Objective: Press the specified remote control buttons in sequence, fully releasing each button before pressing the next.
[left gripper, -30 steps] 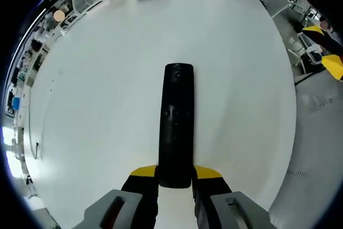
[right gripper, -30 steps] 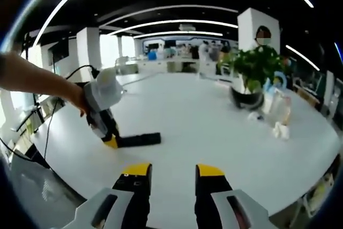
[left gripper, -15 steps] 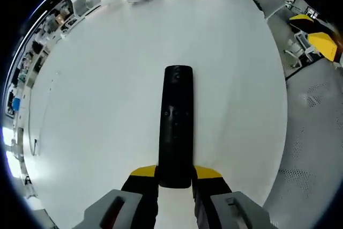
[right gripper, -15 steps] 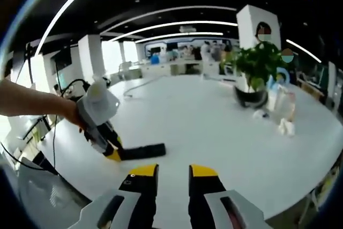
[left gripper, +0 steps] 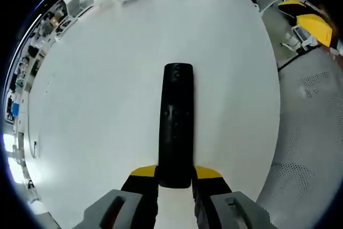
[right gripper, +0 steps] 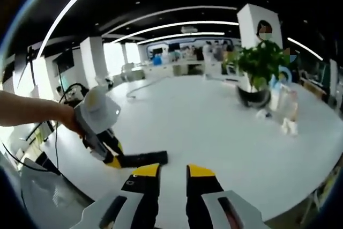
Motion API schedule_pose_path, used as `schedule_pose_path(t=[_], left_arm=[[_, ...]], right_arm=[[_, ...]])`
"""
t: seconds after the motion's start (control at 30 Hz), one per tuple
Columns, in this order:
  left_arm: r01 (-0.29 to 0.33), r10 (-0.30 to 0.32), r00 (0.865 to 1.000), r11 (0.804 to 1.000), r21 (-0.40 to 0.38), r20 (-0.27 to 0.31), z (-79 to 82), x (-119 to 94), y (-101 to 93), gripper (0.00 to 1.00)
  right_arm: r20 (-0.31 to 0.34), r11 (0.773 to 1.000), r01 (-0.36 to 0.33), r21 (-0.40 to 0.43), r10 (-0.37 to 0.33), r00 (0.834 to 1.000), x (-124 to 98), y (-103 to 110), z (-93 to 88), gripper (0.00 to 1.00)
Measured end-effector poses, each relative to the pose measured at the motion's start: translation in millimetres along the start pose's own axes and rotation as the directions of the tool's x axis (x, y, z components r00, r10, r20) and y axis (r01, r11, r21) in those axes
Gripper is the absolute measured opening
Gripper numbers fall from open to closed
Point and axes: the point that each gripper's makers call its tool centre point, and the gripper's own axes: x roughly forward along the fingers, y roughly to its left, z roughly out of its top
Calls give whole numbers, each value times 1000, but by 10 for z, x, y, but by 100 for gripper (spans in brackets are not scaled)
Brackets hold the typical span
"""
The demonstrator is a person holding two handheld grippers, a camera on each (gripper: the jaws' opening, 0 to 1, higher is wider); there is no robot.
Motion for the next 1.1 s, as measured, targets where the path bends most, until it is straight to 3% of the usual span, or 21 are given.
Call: schedule_pose_path(t=[0.3, 0.7, 0.83, 1.1], left_arm=[[-3, 3, 1000, 1000, -18, -2, -53, -17, -147, 23], [3, -2, 998, 1000, -24, 56, -104, -38, -272, 23], [3, -1, 997, 1000, -24, 74, -125, -40, -344, 23], [5, -3, 996, 1000, -22, 85, -168, -55, -480, 23]], right_arm=[[-42, 1000, -6, 10, 6, 999, 13, -7, -65, 11], [-112, 995, -31, -96, 20, 993, 46, 122, -177, 6], [-178, 991, -53, -119, 31, 984, 67, 157, -276, 0], [-258, 993, -95, -70, 74, 963, 81, 209, -364, 0]])
